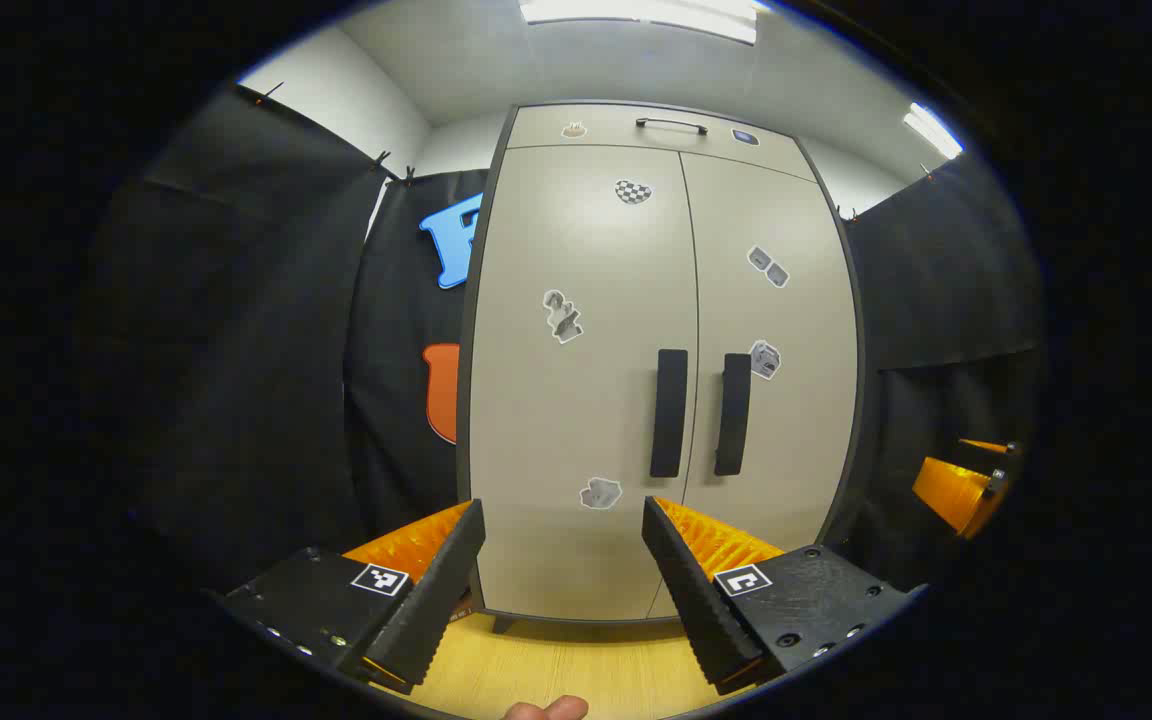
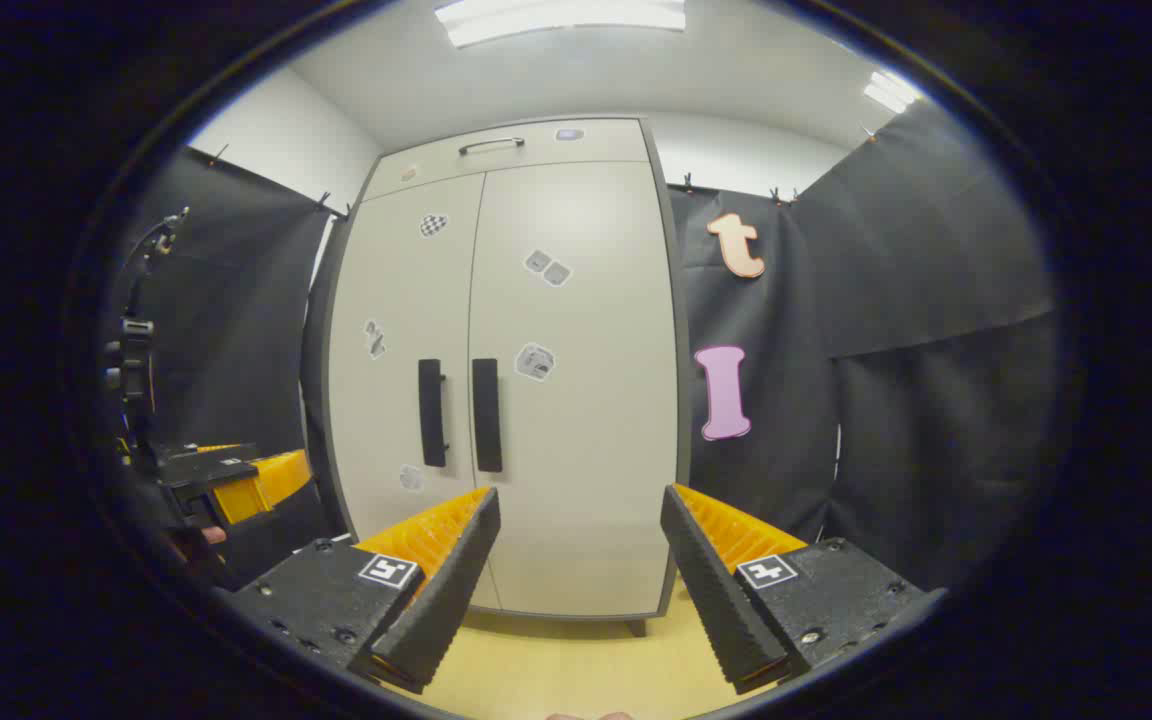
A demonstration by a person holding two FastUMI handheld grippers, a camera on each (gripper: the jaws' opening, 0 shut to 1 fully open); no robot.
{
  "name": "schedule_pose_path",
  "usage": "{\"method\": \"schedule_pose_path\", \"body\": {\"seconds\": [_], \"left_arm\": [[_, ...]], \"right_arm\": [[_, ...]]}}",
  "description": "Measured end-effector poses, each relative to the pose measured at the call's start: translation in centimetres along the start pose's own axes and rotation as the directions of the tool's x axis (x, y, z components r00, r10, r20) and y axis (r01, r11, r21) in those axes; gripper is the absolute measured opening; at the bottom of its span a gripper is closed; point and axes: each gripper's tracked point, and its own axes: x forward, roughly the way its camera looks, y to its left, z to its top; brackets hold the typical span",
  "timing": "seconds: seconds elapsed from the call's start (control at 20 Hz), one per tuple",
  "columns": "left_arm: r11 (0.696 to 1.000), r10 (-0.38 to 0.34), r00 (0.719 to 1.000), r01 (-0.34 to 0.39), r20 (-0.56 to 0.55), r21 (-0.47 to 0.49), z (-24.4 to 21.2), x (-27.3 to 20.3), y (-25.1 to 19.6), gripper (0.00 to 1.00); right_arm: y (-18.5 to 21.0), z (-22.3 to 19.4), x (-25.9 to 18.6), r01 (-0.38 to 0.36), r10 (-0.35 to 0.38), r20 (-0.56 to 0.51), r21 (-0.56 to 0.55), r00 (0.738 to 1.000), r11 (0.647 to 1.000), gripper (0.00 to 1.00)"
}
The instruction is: Open the right door of the double-door shoe cabinet with the right hand, and open the left door with the left hand.
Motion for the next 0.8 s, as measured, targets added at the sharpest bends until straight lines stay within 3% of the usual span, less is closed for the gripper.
{"method": "schedule_pose_path", "body": {"seconds": [0.2, 0.35, 0.8], "left_arm": [[0.997, 0.0, 0.999, -0.004, 0.054, 0.075, 2.5, -1.0, -0.3, 0.95], [0.999, -0.033, 0.998, 0.031, 0.054, 0.04, 2.9, -1.6, -1.1, 0.95], [0.999, -0.026, 0.996, 0.021, 0.084, 0.049, 5.4, -2.2, -0.7, 0.95]], "right_arm": [[-1.1, 1.6, -0.4, 0.044, -0.044, 0.026, -0.022, 0.999, 0.999, 1.0], [-1.5, 2.1, -0.4, 0.059, -0.058, 0.032, -0.029, 0.998, 0.998, 1.0], [-1.8, 5.2, -0.8, 0.101, -0.097, 0.073, -0.054, 0.993, 0.993, 1.0]]}}
